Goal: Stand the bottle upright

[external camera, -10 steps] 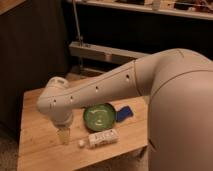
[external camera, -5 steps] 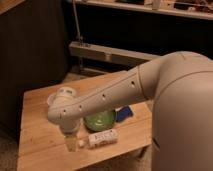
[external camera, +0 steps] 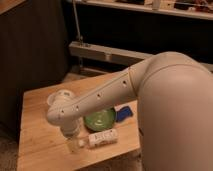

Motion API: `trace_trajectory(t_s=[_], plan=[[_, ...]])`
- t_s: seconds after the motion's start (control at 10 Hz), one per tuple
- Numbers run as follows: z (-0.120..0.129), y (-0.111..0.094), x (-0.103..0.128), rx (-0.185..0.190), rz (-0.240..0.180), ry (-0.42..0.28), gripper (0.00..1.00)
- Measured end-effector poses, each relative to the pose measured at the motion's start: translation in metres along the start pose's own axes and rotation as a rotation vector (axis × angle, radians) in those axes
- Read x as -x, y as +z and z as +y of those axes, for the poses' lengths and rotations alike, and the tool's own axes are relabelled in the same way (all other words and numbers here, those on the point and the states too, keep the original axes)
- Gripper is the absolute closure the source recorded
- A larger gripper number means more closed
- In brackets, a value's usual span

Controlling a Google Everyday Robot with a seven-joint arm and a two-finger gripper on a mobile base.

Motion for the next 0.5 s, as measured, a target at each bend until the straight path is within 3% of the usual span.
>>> trace_trajectory(t_s=[0.5], plan=[[-0.0019,-0.002,0.002,0.011,0.011,0.004,0.2]])
